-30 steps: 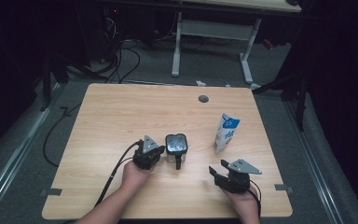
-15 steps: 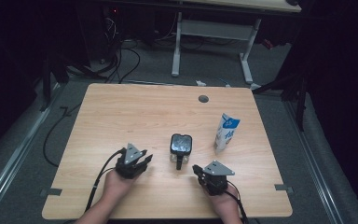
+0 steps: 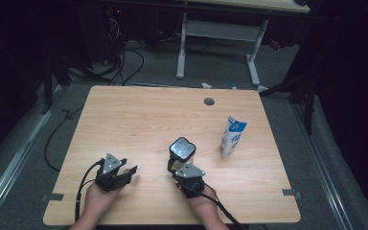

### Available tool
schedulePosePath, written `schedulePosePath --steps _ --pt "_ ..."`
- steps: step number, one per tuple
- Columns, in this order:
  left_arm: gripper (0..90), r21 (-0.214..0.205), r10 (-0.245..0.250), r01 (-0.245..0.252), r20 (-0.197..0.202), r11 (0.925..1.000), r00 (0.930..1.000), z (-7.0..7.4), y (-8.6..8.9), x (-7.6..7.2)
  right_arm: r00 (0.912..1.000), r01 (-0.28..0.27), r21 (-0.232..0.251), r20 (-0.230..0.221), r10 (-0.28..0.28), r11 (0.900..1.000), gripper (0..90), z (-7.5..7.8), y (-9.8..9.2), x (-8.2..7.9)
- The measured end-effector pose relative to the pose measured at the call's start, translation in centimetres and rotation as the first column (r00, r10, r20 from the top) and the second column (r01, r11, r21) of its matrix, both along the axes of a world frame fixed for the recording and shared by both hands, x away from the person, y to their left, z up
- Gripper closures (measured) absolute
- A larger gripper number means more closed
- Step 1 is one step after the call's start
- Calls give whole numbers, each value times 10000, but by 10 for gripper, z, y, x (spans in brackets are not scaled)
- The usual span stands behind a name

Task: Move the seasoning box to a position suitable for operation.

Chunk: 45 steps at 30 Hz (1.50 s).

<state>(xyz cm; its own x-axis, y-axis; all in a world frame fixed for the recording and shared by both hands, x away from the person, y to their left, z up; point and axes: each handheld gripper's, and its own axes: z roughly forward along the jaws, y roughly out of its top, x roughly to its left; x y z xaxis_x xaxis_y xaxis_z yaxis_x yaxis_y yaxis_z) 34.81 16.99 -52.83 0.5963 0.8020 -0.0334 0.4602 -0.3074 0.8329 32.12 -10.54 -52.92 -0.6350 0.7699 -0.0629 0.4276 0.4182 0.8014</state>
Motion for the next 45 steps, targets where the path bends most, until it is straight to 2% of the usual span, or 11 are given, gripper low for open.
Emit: schedulePosePath --steps 4,7,14,19,24,25,26,30,34,40,45 --pt "483 -83 -35 36 108 10000 9999 0 3 -1 9995 -314 -6 73 314 9995 873 1 15 4" --pt "484 -354 -77 78 37 9993 10000 0 5 0 9993 -353 21 127 353 9994 845 4 12 2" --pt "496 -629 -151 170 304 9979 9994 5 0 -2 9997 218 218 130 -221 9995 701 10 -33 -4" --pt "513 -784 -424 442 239 9959 9988 8 -9 -6 9951 969 461 165 -977 9942 720 10 -61 -3" --pt "541 -498 -1277 1292 325 9904 9913 7 -50 -17 9866 1618 210 201 -1622 9866 750 10 -82 -3" --pt "566 -498 -1277 1292 325 9904 9913 7 -50 -17 9866 1618 210 201 -1622 9866 750 10 -82 -3" --pt "600 -683 -1692 1710 307 9829 9851 6 -63 -20 9864 1626 337 196 -1634 9861 761 10 -86 -5" --pt "741 -1070 -2104 2119 254 9714 9773 3 -85 -26 9844 1732 327 249 -1740 9843 729 10 -92 -9" --pt "863 -1034 -2365 2387 329 9656 9711 2 -104 -29 9830 1822 521 137 -1831 9819 681 8 -99 -10" --pt "898 -738 -2178 2200 361 9727 9753 3 -125 -21 9811 1914 711 149 -1929 9789 660 9 -108 -11" --pt "898 -698 -1793 1813 340 9809 9832 3 -124 -11 9805 1936 835 162 -1956 9775 643 10 -111 -11"
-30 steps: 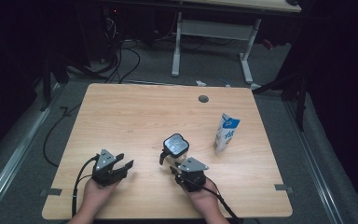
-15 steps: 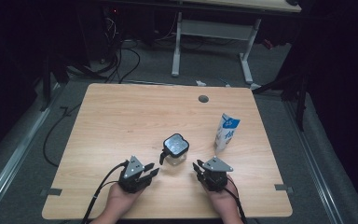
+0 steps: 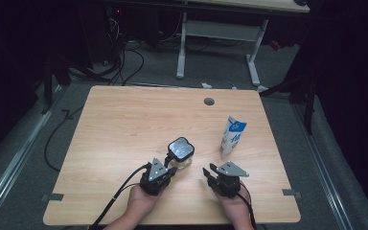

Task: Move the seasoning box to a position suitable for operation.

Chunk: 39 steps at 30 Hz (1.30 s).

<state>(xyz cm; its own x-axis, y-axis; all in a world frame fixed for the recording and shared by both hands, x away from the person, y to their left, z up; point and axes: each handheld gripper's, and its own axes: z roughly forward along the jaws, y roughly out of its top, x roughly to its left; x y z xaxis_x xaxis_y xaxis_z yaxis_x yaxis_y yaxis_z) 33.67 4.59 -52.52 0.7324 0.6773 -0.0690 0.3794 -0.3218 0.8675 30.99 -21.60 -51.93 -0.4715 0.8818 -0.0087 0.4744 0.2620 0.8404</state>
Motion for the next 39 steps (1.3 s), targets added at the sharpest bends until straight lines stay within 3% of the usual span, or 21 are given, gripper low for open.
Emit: schedulePosePath --steps 6,11,15,18,19,20,21,22,23,25,26,27,30,33,38,39 --pt "898 -4 377 -377 23 9993 9993 0 10 8 10000 25 29 66 -25 10000 639 -1 -1 0" --pt "898 22 872 -872 55 9962 9962 1 22 21 9993 380 130 -72 -379 9992 721 -1 -1 2" --pt "890 26 788 -788 -144 9969 9968 1 29 25 9993 326 209 -198 -322 9992 698 -2 -3 3" --pt "813 95 648 -646 -175 9979 9977 3 32 22 9990 384 186 -224 -379 9991 679 -3 -2 4" --pt "790 279 497 -498 55 9984 9988 5 40 16 9983 497 252 -307 -489 9984 603 -3 -1 6" --pt "769 279 497 -498 55 9984 9988 5 40 16 9983 497 252 -307 -489 9984 603 -3 -1 6" --pt "743 362 463 -464 43 9983 9989 4 49 12 9991 320 344 -302 -309 9989 496 -4 -1 7" --pt "722 362 463 -464 43 9983 9989 4 49 12 9991 320 344 -302 -309 9989 496 -4 -1 7" --pt "700 505 469 -462 -119 9977 9988 3 57 11 9995 70 307 -320 -61 9995 380 -4 0 7" --pt "657 766 496 -483 -149 9959 9987 3 62 11 9997 77 338 -231 -69 9994 330 -4 1 8" --pt "633 766 496 -483 -149 9959 9987 3 62 11 9997 77 338 -231 -69 9994 330 -4 1 8" --pt "610 671 585 -568 -240 9961 9980 5 66 13 9995 40 485 -300 -25 9988 271 -1 2 9" --pt "540 396 520 -509 -275 9979 9983 7 69 15 9996 92 453 -281 -79 9989 288 1 3 8" --pt "483 413 -5 7 -55 9991 10000 13 68 14 9995 -7 459 -310 22 9989 285 3 3 8" --pt "601 51 -43 43 -109 10000 9999 21 72 17 9991 165 439 -386 -148 9989 293 0 2 9" --pt "598 -40 -50 50 44 10000 10000 28 73 19 9990 155 444 -414 -136 9989 302 -2 1 8"
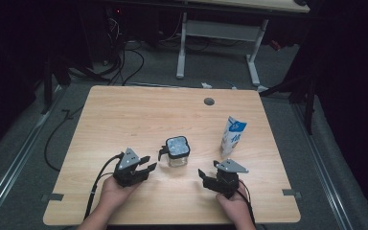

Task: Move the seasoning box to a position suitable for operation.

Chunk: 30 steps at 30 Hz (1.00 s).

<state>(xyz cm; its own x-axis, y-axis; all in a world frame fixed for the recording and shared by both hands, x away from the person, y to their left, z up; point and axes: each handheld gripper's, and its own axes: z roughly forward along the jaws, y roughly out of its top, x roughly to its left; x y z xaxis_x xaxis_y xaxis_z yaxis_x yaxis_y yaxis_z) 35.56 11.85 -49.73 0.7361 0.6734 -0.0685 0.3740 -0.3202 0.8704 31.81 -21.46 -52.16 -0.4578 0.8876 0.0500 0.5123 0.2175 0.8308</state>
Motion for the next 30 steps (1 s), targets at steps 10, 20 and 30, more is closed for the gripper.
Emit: schedulePosePath --steps 10,20,30 --pt "643 -16 57 -56 184 10000 9998 24 -9 13 9924 -1209 -266 180 1214 9923 325 1 1 -3" --pt "746 -205 340 -328 613 9993 9975 40 -23 21 9926 -1192 -243 193 1196 9926 416 8 5 1" --pt "835 -84 531 -527 478 9986 9974 40 -35 32 9925 -909 -608 765 955 9940 467 28 14 17"
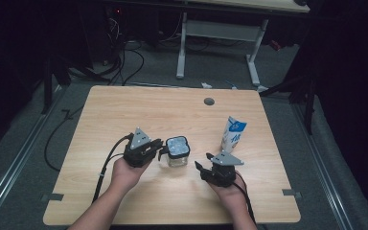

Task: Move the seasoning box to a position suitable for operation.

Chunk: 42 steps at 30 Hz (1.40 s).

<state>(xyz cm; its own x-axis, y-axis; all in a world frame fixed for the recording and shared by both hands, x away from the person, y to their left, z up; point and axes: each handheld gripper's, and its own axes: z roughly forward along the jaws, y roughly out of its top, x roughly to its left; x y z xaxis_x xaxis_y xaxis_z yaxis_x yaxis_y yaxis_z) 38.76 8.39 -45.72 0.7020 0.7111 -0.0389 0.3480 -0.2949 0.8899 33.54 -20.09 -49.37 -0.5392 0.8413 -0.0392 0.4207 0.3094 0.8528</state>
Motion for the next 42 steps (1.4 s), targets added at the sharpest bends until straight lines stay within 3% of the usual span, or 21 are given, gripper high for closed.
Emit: schedulePosePath --steps 5,8,10,15,21,27,32,37,42 --pt "869 -122 -41 42 120 9999 9999 -2 -4 -1 9995 201 -103 243 -199 9997 496 4 6 13" --pt "881 174 -40 35 287 9998 9996 -8 -10 -3 9990 304 601 316 -323 9977 554 11 6 29" --pt "895 52 9 -10 197 10000 9998 -11 -10 -3 9990 319 806 270 -342 9962 564 12 6 33" --pt "898 -67 158 -157 215 9999 9996 -15 -13 -4 9983 385 503 413 -405 9980 597 10 9 32" --pt "898 -84 134 -132 259 9999 9996 -16 -15 -5 9990 405 836 150 -419 9957 664 6 9 36" --pt "899 -135 222 -219 226 9997 9995 -16 -18 -7 9978 544 892 330 -576 9945 809 8 10 35" --pt "898 -255 231 -224 270 9994 9994 -13 -15 -9 9974 497 645 494 -530 9967 879 7 13 33" --pt "898 -356 228 -222 169 9991 9996 -13 -11 -8 9984 314 859 444 -353 9958 897 8 15 34" --pt "898 -378 147 -139 212 9992 9997 -17 -10 -9 9992 315 676 240 -332 9972 895 5 19 37"
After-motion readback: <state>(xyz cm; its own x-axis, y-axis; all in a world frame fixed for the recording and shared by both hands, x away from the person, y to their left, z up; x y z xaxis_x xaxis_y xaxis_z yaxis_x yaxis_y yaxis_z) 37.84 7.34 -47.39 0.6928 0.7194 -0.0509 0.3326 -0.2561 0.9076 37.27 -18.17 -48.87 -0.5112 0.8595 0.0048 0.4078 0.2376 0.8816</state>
